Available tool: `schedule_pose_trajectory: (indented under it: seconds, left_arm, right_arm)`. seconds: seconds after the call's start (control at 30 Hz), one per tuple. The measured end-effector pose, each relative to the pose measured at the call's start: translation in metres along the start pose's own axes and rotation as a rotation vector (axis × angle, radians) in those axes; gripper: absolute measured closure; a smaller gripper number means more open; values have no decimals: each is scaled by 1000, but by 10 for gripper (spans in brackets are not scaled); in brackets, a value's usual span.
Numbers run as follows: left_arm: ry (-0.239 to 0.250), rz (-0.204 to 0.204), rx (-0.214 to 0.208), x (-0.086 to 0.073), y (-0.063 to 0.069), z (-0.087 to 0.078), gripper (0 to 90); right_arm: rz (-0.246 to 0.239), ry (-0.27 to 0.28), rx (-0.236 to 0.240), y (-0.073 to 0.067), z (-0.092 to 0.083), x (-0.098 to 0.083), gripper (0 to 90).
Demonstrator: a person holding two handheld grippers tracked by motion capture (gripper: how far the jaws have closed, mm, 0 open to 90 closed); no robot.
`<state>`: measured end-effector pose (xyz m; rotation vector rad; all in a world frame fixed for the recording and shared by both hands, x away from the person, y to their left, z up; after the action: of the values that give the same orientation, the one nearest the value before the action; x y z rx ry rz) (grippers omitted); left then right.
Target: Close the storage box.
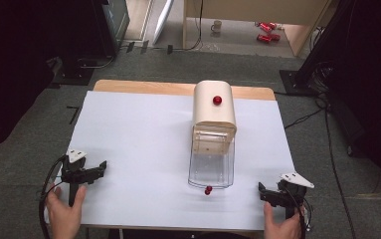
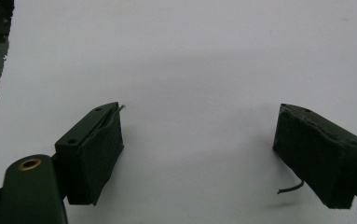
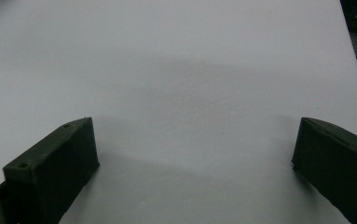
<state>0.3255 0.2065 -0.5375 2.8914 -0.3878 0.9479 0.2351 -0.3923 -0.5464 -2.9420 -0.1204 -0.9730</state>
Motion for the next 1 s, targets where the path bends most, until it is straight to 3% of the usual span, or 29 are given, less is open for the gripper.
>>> schedule_pose_trajectory:
  seconds: [0.2,0.3,0.47,0.53,0.63,0.8,0.87,0.9,0.93,1.0]
  left_arm:
    - [1,-1,0,0,0,0,156]
    - [1,0,1,0,0,0,156]
    - [2,0,1,0,0,0,156]
    - [2,0,0,0,0,0,156]
    - [2,-1,0,0,0,0,156]
    - [2,-1,0,0,0,0,156]
    - [2,-1,0,0,0,0,156]
    - [2,0,0,0,0,0,156]
    - [1,0,0,0,0,0,156]
    - [1,0,0,0,0,0,156]
  right_arm:
    - [23,9,27,2,-1,0,7]
    - [50,35,-21,4,-4,0,116]
    - [108,59,-16,1,-11,-3,257]
    - [108,69,-10,-5,-16,-4,279]
    - [88,98,-5,-19,-26,-2,344]
    - [1,124,85,-58,-42,2,461]
    - [-8,128,103,-64,-44,3,472]
    - [-26,133,159,-79,-51,4,516]
    - [-28,137,180,-85,-54,5,521]
    - [-32,147,194,-93,-58,5,547]
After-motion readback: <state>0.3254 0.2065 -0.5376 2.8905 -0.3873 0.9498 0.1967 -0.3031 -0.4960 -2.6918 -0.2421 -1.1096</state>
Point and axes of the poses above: each handheld gripper's, and its own axes: z roughly forward along the jaws, x roughly out of its top, y roughly to its right, the point moved 6 cm from there along z, roughly forward along the jaws, and after that the axes turned 9 degrees about -y, right-handed, at the moved point
